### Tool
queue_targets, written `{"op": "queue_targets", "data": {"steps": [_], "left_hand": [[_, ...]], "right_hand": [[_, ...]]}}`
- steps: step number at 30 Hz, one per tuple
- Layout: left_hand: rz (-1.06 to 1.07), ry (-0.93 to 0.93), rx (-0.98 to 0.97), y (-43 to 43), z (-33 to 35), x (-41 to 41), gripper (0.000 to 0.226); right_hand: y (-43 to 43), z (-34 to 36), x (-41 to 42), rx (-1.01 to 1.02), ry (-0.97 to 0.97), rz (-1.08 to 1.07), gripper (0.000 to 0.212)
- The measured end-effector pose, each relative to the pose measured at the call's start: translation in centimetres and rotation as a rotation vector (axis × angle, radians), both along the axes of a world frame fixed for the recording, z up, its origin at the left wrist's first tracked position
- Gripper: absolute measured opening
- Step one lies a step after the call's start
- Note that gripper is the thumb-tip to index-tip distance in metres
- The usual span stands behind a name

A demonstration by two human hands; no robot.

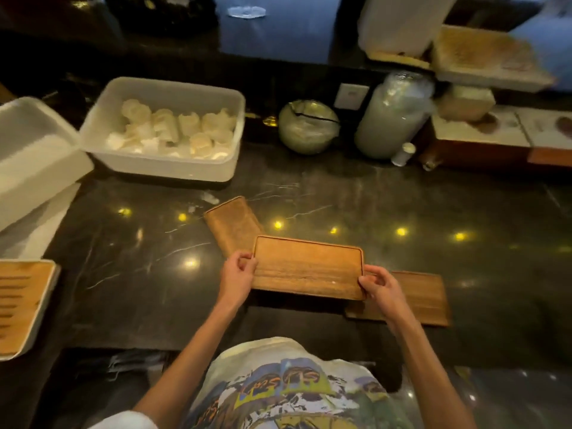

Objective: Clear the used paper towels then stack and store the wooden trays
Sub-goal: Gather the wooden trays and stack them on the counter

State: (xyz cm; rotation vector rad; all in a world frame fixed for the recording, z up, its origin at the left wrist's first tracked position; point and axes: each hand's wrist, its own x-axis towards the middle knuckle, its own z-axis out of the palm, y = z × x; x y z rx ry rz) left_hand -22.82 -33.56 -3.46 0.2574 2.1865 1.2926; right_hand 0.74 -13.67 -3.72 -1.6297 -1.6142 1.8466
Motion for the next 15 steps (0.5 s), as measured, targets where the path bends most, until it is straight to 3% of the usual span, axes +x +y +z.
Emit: {"op": "queue_targets", "data": {"steps": [6, 15], "left_hand": [[-0.228, 0.012, -0.126, 5.6, -1.5, 8.6, 0.008], [-0.307, 0.135, -0.269, 10.8, -2.3, 15.9, 0.025]], "right_hand": [[3.9, -0.1, 9.9, 0.040, -0.062, -0.133, 0.032], [7.7, -1.3, 15.9, 0.184, -0.178, -0.063, 0.039]]}}
